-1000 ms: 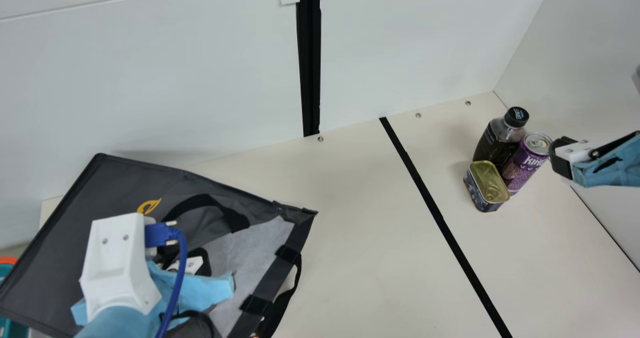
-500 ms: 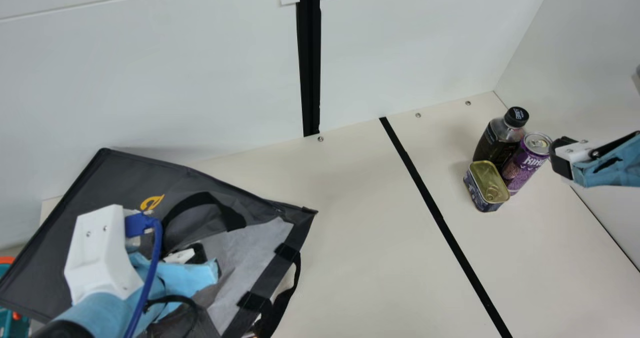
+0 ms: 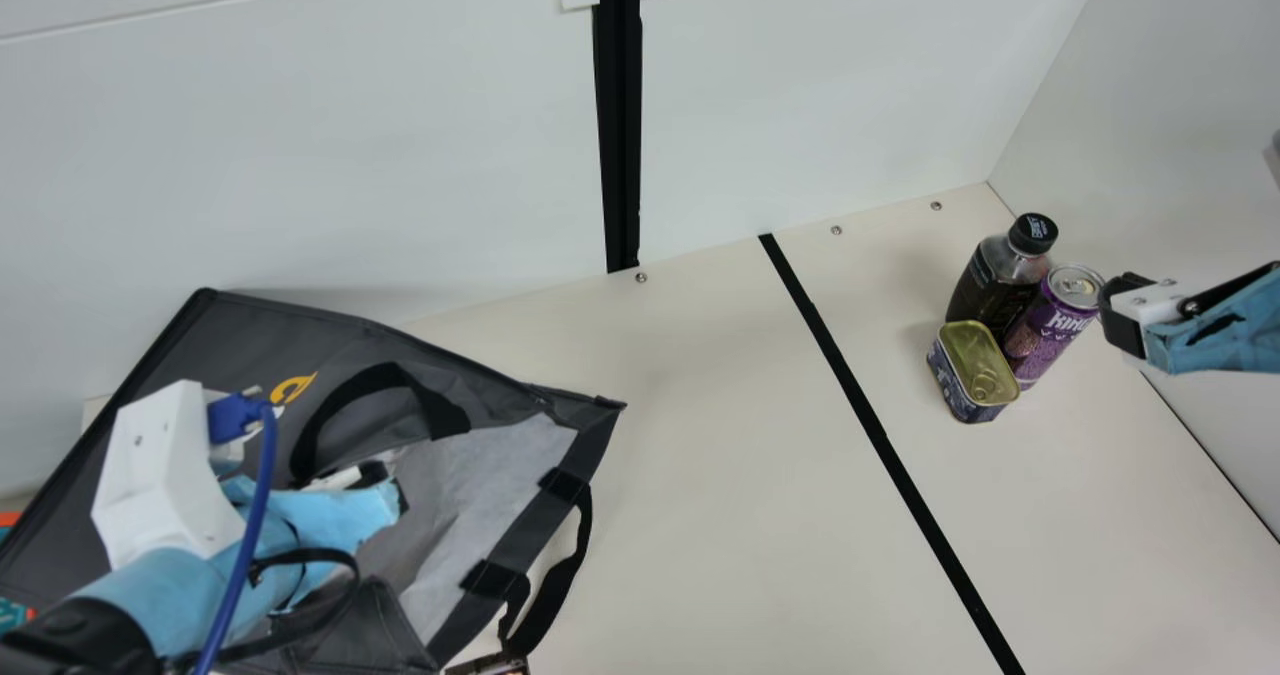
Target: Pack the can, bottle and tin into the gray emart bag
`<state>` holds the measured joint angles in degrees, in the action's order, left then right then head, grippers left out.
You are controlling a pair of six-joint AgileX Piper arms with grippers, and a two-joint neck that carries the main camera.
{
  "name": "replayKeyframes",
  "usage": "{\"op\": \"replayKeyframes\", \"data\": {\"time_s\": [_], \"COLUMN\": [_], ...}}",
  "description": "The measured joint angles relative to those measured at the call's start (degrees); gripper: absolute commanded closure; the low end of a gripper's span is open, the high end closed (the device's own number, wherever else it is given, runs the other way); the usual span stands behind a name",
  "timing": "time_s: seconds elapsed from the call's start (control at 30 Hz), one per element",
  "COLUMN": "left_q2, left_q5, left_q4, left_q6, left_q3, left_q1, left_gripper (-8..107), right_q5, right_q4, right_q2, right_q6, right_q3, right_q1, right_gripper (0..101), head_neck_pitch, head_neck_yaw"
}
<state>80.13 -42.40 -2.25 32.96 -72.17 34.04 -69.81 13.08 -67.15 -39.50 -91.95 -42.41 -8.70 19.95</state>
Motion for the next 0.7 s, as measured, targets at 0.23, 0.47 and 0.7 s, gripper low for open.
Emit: {"op": "replayKeyframes", "data": {"time_s": [0.23,0.47,0.7], "left_q2": [0.48,0.87,0.87], "left_q5": [0.52,0.89,1.04], "left_q4": [-1.44,-2.29,-2.29], "left_q6": [-1.3,-1.85,-1.85], "left_q3": [-0.44,-0.56,-0.56], "left_q1": [-1.98,-2.91,-2.91], "left_gripper": [89,89,89], "right_q5": [0.0,0.0,0.0], "right_q4": [0.0,0.0,0.0], "right_q2": [0.0,0.0,0.0], "right_q6": [0.0,0.0,0.0], "right_q3": [0.0,0.0,0.0], "right_q1": [0.0,0.0,0.0], "right_gripper": [10,10,10], "head_neck_pitch": [0.0,0.0,0.0], "head_neck_yaw": [0.0,0.0,0.0]}}
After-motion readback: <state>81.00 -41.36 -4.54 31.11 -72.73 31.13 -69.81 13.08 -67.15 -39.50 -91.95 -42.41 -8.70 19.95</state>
